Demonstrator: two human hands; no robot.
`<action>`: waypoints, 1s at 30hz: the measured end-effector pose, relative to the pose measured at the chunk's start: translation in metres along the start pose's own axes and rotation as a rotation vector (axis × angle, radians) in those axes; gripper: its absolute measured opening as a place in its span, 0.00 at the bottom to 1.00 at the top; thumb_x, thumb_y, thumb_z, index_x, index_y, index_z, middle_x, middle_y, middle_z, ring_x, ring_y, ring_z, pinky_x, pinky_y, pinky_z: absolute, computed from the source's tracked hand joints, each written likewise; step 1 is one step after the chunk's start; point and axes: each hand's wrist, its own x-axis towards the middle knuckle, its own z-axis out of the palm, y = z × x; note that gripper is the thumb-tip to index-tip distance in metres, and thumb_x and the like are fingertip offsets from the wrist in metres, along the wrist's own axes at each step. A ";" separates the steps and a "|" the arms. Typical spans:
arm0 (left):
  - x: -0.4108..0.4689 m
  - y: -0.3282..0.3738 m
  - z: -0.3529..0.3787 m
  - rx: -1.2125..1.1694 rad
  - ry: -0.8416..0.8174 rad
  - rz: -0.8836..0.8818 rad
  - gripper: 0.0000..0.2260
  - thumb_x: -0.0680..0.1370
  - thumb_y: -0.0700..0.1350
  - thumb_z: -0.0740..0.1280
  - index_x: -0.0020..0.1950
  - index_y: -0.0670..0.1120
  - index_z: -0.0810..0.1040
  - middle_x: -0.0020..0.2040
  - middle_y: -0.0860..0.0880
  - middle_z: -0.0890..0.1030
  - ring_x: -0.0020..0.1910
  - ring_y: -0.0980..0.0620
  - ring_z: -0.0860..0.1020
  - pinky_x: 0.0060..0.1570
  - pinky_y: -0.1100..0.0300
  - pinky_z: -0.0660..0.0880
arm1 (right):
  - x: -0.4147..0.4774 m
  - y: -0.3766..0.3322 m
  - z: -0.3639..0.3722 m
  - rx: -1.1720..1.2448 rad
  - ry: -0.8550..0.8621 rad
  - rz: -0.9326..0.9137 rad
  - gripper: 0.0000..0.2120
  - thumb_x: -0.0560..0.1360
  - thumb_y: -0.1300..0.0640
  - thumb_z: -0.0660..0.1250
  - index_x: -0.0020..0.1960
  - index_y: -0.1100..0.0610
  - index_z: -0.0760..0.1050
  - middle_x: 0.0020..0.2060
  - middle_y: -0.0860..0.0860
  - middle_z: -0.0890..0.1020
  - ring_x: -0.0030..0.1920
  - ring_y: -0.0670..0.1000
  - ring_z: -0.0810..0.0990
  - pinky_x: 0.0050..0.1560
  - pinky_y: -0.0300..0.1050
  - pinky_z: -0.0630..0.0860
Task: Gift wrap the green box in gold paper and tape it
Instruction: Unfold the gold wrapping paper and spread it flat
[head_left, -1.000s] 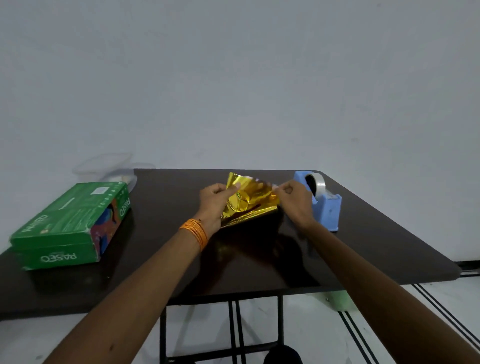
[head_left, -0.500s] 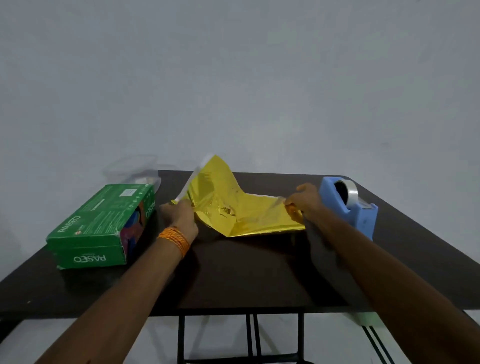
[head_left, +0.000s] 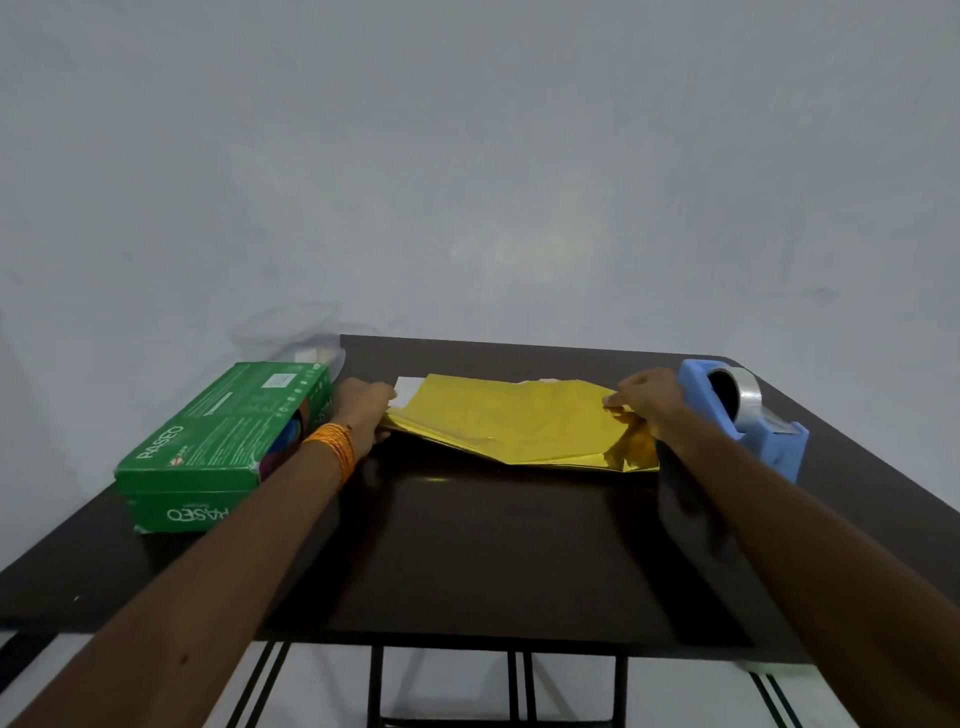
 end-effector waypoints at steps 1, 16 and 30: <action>0.007 -0.001 0.000 0.018 -0.012 0.003 0.08 0.74 0.37 0.67 0.50 0.45 0.73 0.50 0.39 0.76 0.44 0.42 0.76 0.27 0.59 0.74 | -0.002 0.000 -0.001 -0.004 -0.001 -0.001 0.15 0.68 0.68 0.78 0.52 0.66 0.80 0.40 0.59 0.83 0.40 0.54 0.83 0.52 0.54 0.82; 0.002 -0.006 0.011 -0.010 -0.122 -0.059 0.12 0.73 0.26 0.68 0.56 0.27 0.76 0.49 0.36 0.79 0.39 0.47 0.79 0.23 0.63 0.77 | -0.006 -0.008 -0.024 0.144 -0.124 0.178 0.12 0.68 0.70 0.77 0.42 0.66 0.73 0.33 0.58 0.81 0.31 0.55 0.81 0.39 0.54 0.81; -0.006 -0.004 0.014 -0.142 -0.126 -0.072 0.16 0.80 0.40 0.63 0.66 0.33 0.70 0.60 0.38 0.79 0.44 0.43 0.81 0.28 0.57 0.81 | -0.049 -0.017 -0.063 0.452 -0.450 -0.445 0.11 0.72 0.76 0.62 0.40 0.63 0.76 0.32 0.55 0.80 0.33 0.50 0.79 0.36 0.38 0.77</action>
